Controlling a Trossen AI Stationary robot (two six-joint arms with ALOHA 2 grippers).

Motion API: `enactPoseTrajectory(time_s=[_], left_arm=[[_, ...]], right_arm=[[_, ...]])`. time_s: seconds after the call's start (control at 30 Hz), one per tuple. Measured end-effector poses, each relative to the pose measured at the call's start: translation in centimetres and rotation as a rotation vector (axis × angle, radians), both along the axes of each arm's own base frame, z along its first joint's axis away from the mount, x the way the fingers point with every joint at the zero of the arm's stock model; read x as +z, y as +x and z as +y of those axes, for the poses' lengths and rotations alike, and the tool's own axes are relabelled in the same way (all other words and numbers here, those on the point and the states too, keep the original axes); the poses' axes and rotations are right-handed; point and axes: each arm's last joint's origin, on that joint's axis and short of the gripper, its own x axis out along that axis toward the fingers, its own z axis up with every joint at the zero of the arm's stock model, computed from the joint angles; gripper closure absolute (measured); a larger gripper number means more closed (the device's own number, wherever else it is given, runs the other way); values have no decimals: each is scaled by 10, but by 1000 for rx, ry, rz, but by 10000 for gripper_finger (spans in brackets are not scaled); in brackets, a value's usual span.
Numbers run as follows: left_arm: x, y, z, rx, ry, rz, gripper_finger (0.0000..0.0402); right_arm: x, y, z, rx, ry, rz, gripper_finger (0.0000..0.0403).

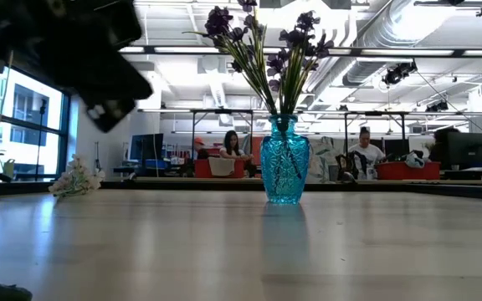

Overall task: Sort flowers into vase by color
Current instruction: Put the top right white flowers into the transparent crystal vase

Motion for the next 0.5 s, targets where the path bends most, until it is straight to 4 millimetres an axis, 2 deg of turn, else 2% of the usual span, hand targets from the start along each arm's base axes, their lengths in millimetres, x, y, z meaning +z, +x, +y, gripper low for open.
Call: enactPoseTrajectory(time_s=[0.23,0.37,0.5], left_arm=[[10,77,-35,-93,177,-34,401],[15,116,-58,29,155,-86,401],[15,141,-93,134,63,-122,401]], right_arm=[[10,2,0,-101,-41,-108,403],[23,-2,3,-22,-131,-164,403],[31,-12,3,78,-168,-195,403]])
